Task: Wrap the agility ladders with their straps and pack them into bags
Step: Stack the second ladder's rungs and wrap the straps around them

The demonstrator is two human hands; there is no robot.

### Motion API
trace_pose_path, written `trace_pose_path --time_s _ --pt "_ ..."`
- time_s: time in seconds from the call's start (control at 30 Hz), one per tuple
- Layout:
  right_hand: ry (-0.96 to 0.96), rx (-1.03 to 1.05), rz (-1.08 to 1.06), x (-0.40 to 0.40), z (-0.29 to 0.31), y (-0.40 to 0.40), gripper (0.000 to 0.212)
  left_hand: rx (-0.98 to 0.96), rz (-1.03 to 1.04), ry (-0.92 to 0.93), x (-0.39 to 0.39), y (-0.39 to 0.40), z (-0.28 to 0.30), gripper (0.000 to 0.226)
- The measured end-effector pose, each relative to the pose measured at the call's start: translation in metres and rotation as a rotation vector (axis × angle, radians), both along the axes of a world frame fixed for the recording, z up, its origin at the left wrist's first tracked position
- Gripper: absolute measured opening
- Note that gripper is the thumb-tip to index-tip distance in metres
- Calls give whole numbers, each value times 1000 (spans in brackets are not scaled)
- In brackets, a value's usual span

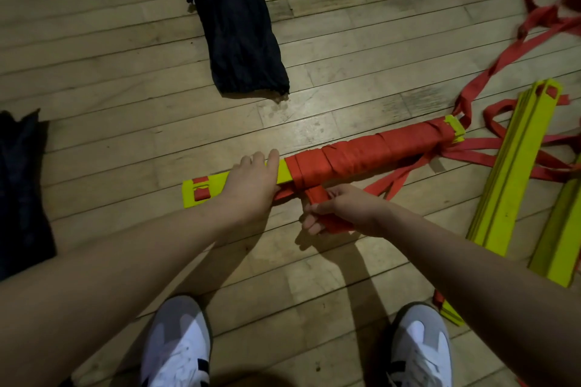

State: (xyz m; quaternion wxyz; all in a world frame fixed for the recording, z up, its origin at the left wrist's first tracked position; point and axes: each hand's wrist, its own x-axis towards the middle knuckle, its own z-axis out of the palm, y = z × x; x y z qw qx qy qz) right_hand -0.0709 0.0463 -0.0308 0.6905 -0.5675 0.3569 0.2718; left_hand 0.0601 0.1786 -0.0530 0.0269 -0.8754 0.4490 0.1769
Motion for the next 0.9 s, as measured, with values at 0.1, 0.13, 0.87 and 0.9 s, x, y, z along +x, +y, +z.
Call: trace_pose_path --time_s 0.1,0.13,0.87,0.9 --pt "-13 -30 47 -4 1 -4 8 -9 93 93 -3 1 -3 56" --pt "-21 -50 71 -5 1 -5 8 -29 140 139 -4 2 -4 54" --pt "5 102 36 4 30 0 13 -206 386 -26 2 -6 13 50" --pt "-5 110 12 4 31 0 13 -168 341 -93 4 -10 14 49"
